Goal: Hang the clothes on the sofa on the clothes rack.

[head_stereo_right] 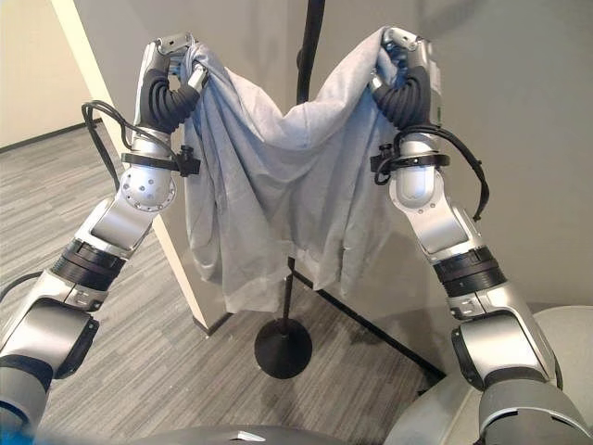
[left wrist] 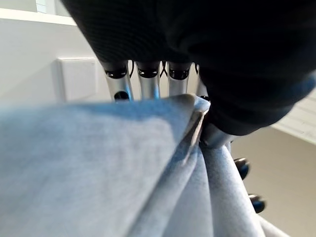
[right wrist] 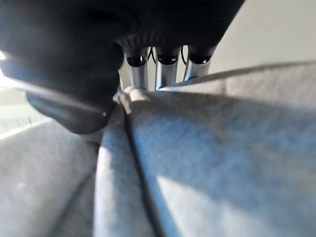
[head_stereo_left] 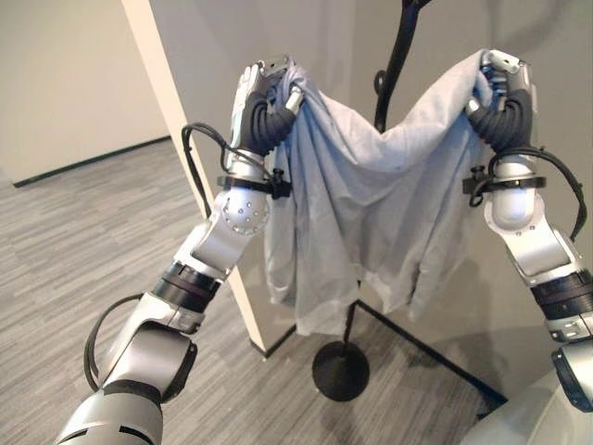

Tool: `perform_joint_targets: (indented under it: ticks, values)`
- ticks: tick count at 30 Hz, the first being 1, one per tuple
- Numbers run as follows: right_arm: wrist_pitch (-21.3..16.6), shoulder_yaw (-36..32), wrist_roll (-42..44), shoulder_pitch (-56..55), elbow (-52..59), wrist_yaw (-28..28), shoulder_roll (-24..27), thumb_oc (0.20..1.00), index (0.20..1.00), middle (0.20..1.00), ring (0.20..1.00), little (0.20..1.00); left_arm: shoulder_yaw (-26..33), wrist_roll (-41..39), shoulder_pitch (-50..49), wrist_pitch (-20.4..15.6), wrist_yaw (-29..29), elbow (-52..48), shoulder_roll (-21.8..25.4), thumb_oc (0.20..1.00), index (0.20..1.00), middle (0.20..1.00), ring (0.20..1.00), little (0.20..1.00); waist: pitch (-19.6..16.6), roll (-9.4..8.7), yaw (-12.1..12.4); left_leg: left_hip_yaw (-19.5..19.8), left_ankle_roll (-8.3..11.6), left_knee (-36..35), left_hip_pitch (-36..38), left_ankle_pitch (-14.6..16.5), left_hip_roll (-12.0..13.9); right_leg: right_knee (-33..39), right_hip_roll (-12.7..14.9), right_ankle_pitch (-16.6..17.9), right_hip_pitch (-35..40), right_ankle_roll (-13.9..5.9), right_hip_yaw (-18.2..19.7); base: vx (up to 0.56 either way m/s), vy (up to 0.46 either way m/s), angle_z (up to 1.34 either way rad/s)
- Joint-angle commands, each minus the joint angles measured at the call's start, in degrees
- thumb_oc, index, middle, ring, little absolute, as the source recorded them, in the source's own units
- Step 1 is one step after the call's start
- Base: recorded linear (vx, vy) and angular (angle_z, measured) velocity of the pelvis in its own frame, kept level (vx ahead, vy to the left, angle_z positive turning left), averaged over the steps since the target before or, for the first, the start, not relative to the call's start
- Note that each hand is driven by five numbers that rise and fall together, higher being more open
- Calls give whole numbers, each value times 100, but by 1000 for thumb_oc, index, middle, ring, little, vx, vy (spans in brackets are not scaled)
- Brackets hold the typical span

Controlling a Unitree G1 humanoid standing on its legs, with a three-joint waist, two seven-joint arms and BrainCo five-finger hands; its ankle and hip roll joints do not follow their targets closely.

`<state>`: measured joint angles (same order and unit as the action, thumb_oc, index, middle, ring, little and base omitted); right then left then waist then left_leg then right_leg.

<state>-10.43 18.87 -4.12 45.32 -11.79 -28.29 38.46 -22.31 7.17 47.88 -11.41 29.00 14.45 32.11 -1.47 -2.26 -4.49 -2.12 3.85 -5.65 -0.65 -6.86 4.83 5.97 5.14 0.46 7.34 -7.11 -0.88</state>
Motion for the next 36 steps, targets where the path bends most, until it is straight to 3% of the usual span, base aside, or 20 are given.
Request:
perform_joint_targets:
  ticks: [1, 8, 18, 26, 36]
  values:
    - [-69, 48, 517, 857, -394, 82, 324, 200, 200, 200, 200, 200, -251, -221, 1111, -9, 215, 806, 138, 200, 200, 200, 200, 200, -102, -32, 206, -102, 72, 65, 653, 925, -108, -97, -106, -113, -216, -155, -578, 0, 0, 0]
    - [-23, 823, 960, 1700, -1342, 363, 155, 200, 200, 200, 200, 200, -694, -349, 1640, 81, 188, 1786, 143, 200, 200, 200, 200, 200, -38, -29, 212, -94, 98, 65, 552, 878, -112, -97, -112, -75, -309, -165, -596, 0, 0, 0]
    - [83, 1169, 824, 1237, -1831, 742, -246, 200, 200, 200, 200, 200, -876, -145, 1490, 178, 14, 2145, -34, 200, 200, 200, 200, 200, 113, 4, 203, -74, 83, 65, 469, 855, -129, -97, -90, -54, -392, -168, -618, -2, 1, 0]
    - [141, 1064, 451, 612, -1828, 744, -408, 200, 200, 200, 200, 200, -800, 4, 1316, 195, 13, 2077, -90, 200, 200, 200, 200, 200, 170, 43, 174, -90, 65, 65, 472, 866, -147, -97, -86, -63, -393, -170, -607, 0, 0, 0]
    - [139, 432, 67, -678, -1510, 650, -402, 200, 200, 200, 200, 200, -499, 212, 1152, 260, 102, 1919, 25, 200, 200, 200, 200, 200, 148, 130, 59, -129, 40, 65, 594, 949, -145, -97, -66, -107, -310, -179, -580, 3, 1, 0]
